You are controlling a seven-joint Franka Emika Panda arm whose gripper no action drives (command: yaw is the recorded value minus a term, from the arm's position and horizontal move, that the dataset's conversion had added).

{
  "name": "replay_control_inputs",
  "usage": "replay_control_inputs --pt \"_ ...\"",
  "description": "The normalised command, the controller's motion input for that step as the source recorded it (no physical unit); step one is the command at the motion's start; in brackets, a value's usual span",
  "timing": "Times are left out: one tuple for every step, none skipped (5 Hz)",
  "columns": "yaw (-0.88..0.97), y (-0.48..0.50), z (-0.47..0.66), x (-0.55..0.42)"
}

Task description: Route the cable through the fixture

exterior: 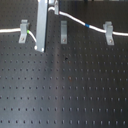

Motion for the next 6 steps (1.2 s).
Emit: replay_control_inputs --pt "0.00 0.000 0.01 0.000" --pt "0.00 0.001 0.04 0.000" --pt "-0.02 0.052 0.60 -0.163" --pt "0.00 0.019 0.00 0.004" --pt "0.13 0.449 0.19 0.105" --pt "0.08 0.226 0.74 0.054"
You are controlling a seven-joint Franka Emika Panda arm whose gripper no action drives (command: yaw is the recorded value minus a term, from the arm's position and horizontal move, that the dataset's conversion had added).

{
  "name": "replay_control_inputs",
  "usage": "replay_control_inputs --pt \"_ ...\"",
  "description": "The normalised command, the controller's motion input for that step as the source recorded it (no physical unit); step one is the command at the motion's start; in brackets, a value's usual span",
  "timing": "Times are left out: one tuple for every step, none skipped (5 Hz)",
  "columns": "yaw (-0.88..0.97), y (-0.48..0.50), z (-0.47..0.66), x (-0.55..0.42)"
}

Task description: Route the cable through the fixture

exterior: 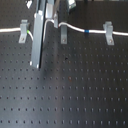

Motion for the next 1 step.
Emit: replay_control_inputs --pt "0.00 0.001 0.04 0.000"
